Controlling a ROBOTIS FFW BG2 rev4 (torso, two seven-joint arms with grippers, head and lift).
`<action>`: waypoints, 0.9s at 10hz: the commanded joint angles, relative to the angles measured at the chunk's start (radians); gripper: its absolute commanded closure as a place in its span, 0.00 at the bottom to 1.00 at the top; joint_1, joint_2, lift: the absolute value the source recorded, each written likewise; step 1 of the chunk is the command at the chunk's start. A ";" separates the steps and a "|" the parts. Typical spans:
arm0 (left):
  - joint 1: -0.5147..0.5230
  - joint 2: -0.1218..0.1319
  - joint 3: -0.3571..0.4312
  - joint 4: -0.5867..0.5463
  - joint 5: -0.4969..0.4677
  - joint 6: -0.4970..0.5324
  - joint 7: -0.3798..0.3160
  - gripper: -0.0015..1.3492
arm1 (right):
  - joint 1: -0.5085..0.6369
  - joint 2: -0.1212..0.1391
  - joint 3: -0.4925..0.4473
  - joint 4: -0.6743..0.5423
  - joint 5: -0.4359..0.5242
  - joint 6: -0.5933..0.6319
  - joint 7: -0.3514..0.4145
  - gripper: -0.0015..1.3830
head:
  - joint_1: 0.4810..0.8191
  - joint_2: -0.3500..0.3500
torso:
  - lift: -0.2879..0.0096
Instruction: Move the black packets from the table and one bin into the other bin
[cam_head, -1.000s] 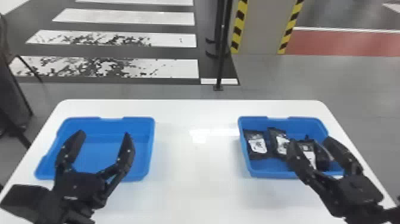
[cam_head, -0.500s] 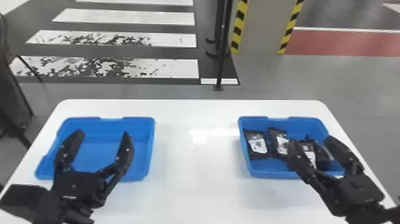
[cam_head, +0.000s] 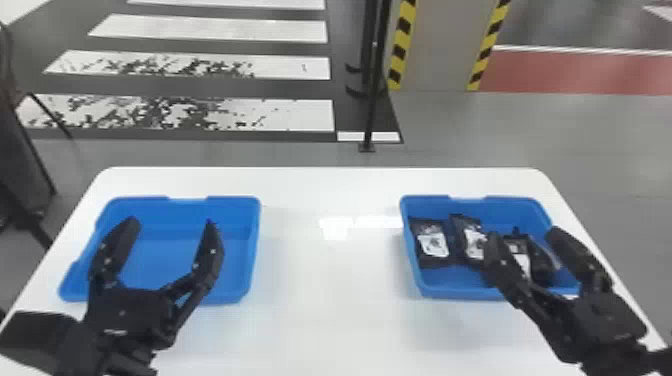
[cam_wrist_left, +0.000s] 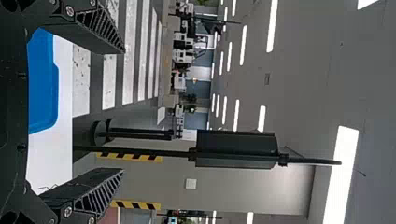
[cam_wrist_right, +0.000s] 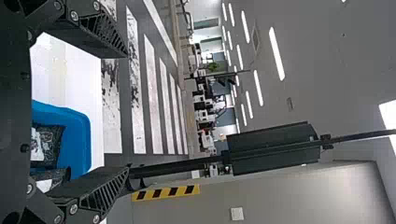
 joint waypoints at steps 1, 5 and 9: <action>-0.002 0.000 -0.002 0.000 0.004 0.002 0.000 0.10 | -0.002 0.000 0.000 0.000 -0.002 0.000 0.000 0.12 | 0.63 0.42 | 0.60; 0.000 0.000 -0.004 0.000 0.006 0.002 0.000 0.10 | 0.001 0.002 0.000 0.002 -0.006 0.000 0.000 0.12 | 0.63 0.42 | 0.60; 0.000 0.002 -0.002 -0.002 0.004 0.002 0.000 0.10 | -0.002 0.002 0.000 0.007 -0.006 0.000 0.000 0.12 | 0.63 0.42 | 0.60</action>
